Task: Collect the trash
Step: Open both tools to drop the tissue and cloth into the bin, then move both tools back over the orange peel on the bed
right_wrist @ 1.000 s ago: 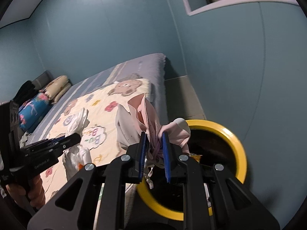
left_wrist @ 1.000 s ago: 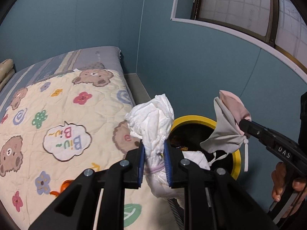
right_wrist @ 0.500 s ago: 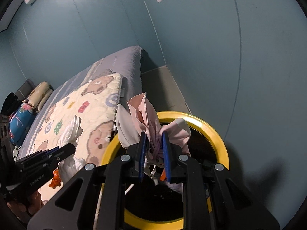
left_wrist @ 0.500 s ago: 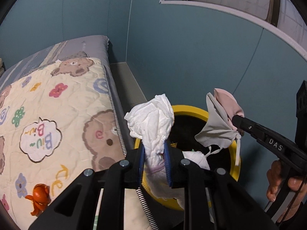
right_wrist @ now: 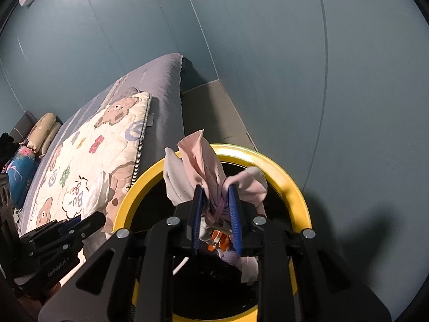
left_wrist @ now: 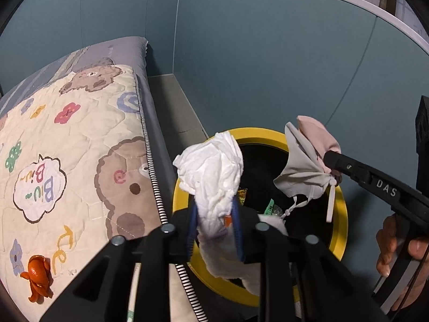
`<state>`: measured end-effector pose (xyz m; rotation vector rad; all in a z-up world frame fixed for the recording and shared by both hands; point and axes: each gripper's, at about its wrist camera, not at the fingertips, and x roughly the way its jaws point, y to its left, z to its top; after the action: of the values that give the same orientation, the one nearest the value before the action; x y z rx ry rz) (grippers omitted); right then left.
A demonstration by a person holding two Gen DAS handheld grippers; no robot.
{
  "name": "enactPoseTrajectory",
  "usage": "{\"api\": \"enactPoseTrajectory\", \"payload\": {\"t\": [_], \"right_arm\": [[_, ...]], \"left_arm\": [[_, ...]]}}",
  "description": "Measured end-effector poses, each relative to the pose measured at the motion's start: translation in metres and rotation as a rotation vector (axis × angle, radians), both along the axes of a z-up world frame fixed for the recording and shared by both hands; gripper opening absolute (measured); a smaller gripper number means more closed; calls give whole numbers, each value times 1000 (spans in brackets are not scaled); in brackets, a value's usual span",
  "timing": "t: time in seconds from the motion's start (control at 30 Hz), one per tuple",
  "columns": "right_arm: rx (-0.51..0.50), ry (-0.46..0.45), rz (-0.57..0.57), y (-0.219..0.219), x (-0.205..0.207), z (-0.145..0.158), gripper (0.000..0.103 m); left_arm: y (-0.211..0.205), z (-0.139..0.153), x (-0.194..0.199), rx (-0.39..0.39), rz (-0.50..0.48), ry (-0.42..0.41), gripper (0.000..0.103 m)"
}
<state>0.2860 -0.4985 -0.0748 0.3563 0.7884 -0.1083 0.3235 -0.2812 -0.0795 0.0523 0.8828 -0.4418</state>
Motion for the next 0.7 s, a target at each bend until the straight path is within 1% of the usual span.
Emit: {"api": "enactPoseTrajectory", "payload": {"t": [0.07,0.1,0.17,0.2,0.27,0.3,0.33,0.37,0.43,0.53,0.6,0.7], "right_arm": [[-4,10,3,2,5,0,27],[-10,15,-3,3,6,1,29],[-28,19,-16,4,7,2,37],[-34,19,-25,5,8,3,38],[-34,21,-35,5,7,5,42],[-41,24,-41,6,6,5,44],[-50,23,-45,7,6,7,47],[-55,21,-48,8,5,8,47],[-53,16,-55,8,1,11,49],[-47,-3,-54,12,-6,19,50],[-48,-21,-35,19,-10,25,51],[-34,-53,13,37,-14,36,52]], "left_arm": [[-1,2,-3,28,10,-23,35],[-1,3,-4,28,16,-25,39],[3,7,-6,14,21,-17,49],[5,8,-7,13,21,-19,52],[10,12,-11,15,26,-34,62],[13,13,-12,12,27,-35,66],[16,14,-12,5,23,-31,71],[20,15,-13,-6,23,-27,75],[27,17,-14,-30,18,-20,79],[42,19,-17,-32,44,-24,79],[52,20,-19,-30,60,-35,80],[80,20,-23,-41,106,-37,80]]}}
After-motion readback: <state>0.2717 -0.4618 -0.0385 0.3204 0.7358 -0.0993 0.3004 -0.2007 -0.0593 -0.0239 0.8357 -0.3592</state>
